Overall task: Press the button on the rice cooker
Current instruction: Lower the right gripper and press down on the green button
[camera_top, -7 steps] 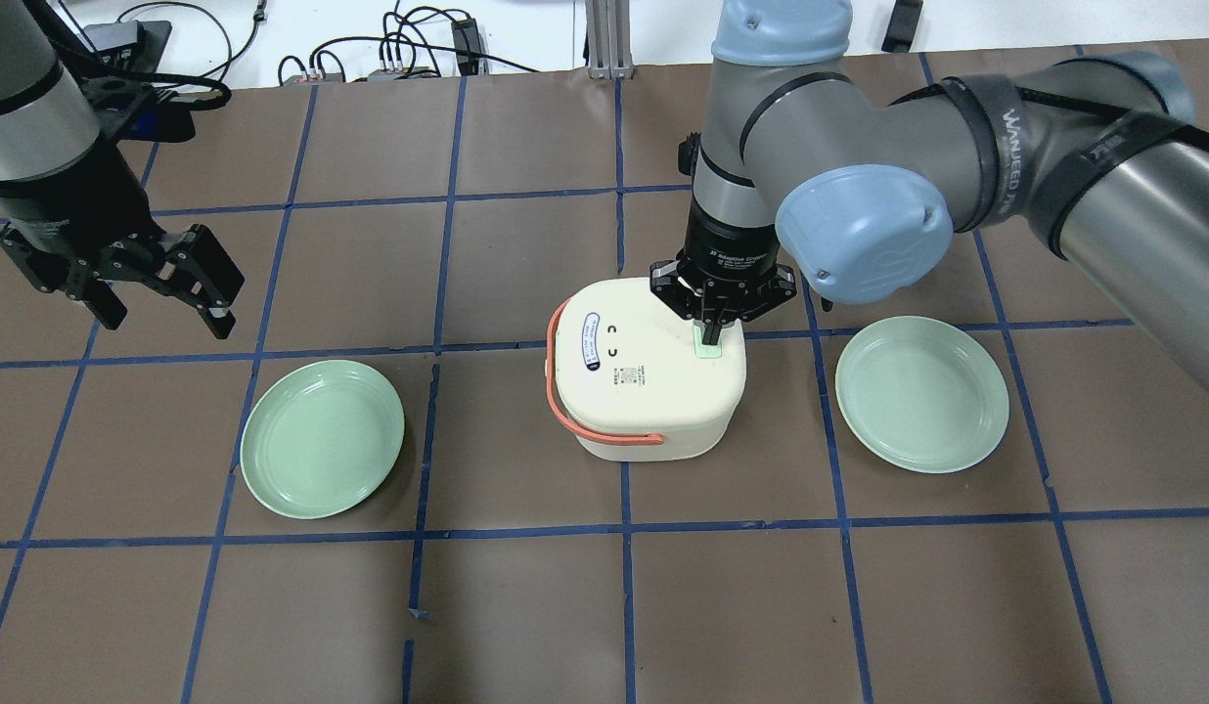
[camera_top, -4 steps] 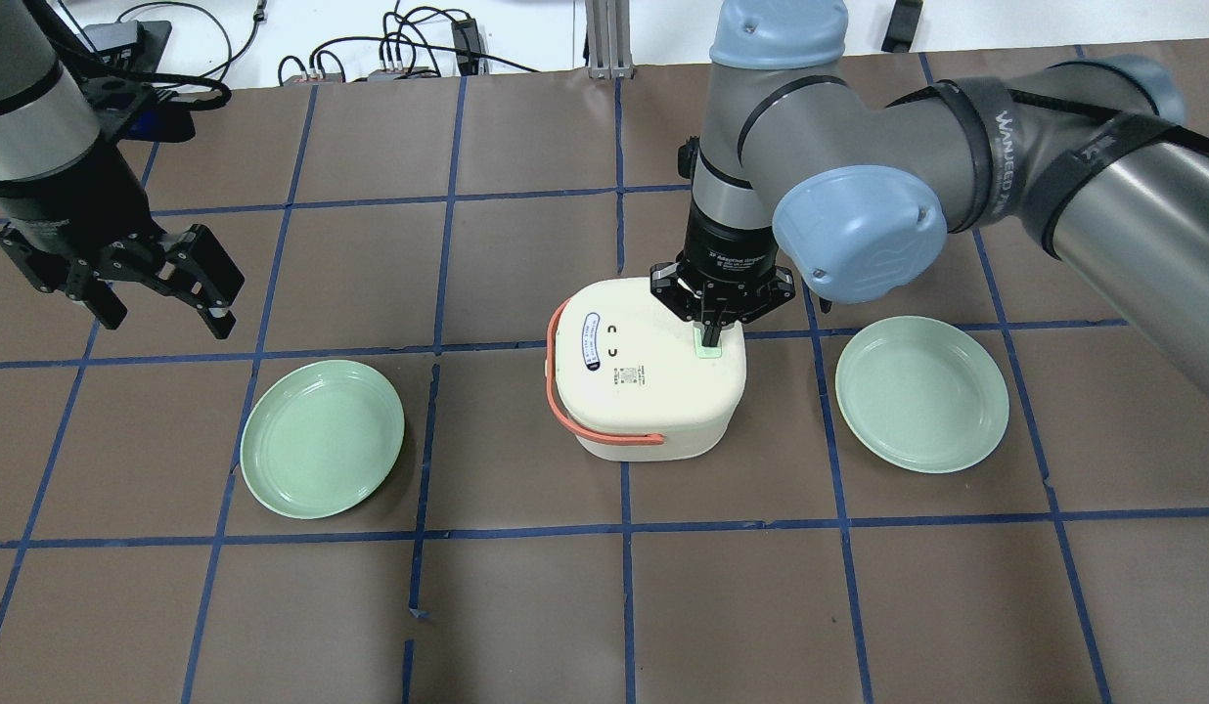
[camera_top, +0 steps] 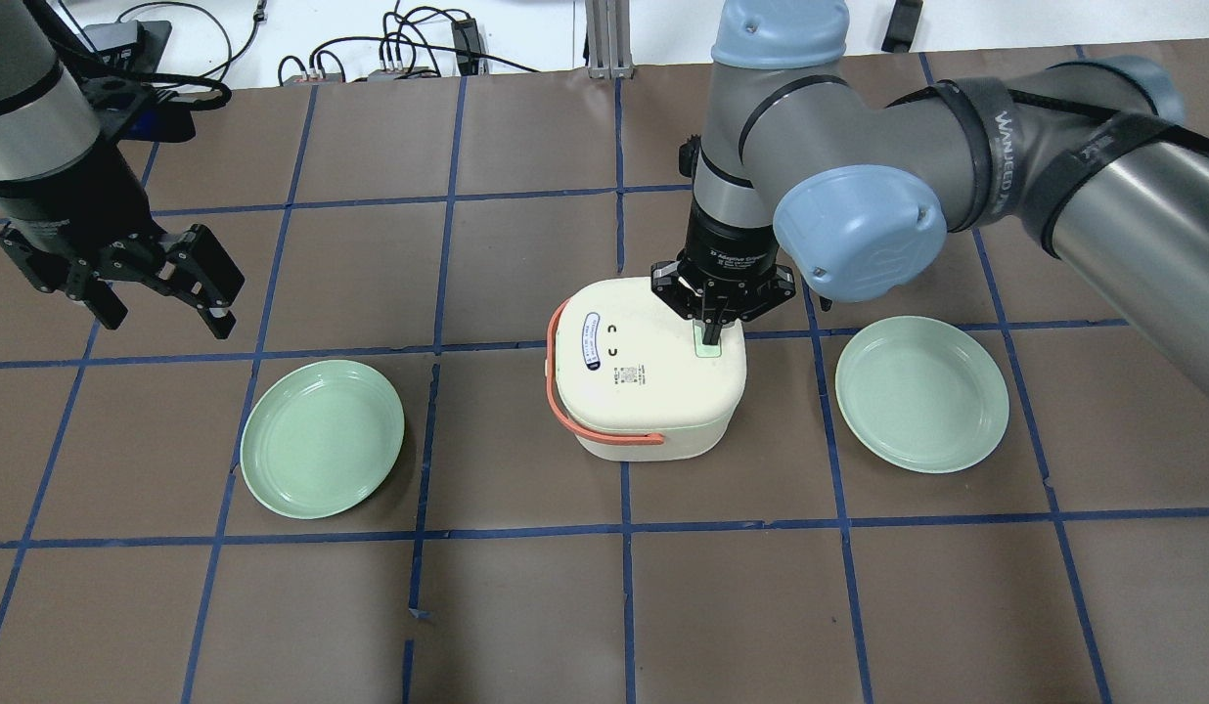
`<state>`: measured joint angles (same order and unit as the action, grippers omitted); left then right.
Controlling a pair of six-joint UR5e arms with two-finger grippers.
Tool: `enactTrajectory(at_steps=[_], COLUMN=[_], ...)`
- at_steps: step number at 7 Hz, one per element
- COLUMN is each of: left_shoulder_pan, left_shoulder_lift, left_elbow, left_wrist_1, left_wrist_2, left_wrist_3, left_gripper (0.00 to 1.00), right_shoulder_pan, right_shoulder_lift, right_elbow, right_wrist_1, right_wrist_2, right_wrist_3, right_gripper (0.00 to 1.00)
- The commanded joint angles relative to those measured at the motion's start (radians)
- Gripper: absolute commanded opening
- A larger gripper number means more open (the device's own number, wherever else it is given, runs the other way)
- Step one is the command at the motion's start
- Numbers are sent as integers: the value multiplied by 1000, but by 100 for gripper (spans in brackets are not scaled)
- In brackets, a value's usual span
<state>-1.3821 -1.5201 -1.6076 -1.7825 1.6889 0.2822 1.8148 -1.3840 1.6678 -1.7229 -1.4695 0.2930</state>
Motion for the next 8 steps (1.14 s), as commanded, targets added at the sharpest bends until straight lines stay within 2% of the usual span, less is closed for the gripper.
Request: enactTrajectory(at_steps=[1,6,7,8], left_shoulder_pan=[0,0,0,0], left_shoulder_lift=[0,0,0,0], left_elbow=[0,0,0,0], left_wrist_1=[0,0,0,0], left_wrist_2=[0,0,0,0], left_wrist_3=[0,0,0,0], left_gripper=[100,100,100,100], right_shoulder_pan=[0,0,1,3], right_shoulder_lift=[0,-1,-13,-23], right_elbow=[1,-2,-20,-60], right_wrist_1=[-3,-20,-9,6], right_wrist_2=[2,-9,-29,-47], right_wrist_3=[0,0,14,15], right_gripper=[6,8,16,36])
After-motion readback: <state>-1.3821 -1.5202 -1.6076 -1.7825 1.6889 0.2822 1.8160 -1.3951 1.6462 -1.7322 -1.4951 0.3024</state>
